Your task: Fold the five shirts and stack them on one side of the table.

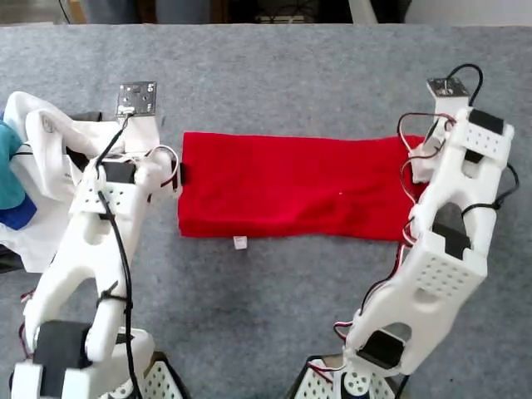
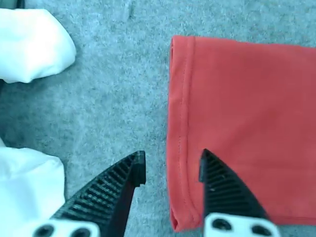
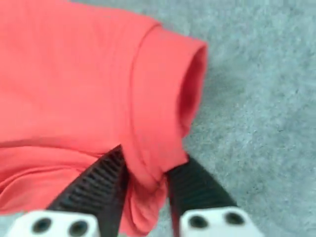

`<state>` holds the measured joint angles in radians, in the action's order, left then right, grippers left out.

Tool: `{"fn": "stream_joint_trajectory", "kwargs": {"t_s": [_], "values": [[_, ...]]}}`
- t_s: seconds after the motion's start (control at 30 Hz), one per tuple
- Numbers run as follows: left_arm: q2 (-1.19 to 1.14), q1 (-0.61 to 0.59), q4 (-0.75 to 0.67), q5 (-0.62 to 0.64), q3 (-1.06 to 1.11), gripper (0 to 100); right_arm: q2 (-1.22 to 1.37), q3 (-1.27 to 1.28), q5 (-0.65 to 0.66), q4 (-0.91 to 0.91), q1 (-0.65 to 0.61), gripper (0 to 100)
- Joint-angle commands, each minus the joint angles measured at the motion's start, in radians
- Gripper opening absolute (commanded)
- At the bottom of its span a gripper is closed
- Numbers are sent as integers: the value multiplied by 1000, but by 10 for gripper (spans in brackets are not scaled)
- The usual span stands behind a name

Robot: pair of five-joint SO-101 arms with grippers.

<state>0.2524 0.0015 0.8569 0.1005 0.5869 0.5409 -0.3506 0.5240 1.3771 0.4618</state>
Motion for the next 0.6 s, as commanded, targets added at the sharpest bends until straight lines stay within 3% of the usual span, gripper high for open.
{"fn": "stream_joint_trajectory", "kwargs": {"t_s": [0.0, 0.07, 0.27, 0.57], "values": [[-141, 7, 12, -3, -120, 216, -12, -137, 46, 71, -35, 315], [-255, 5, 14, -3, -191, 216, -12, -203, 58, 115, -37, 395], [-506, 4, 155, -3, -450, 216, -12, -412, 57, 226, -6, 404], [-701, -18, 298, -5, -704, 216, -5, -568, -23, 235, -9, 219]]}}
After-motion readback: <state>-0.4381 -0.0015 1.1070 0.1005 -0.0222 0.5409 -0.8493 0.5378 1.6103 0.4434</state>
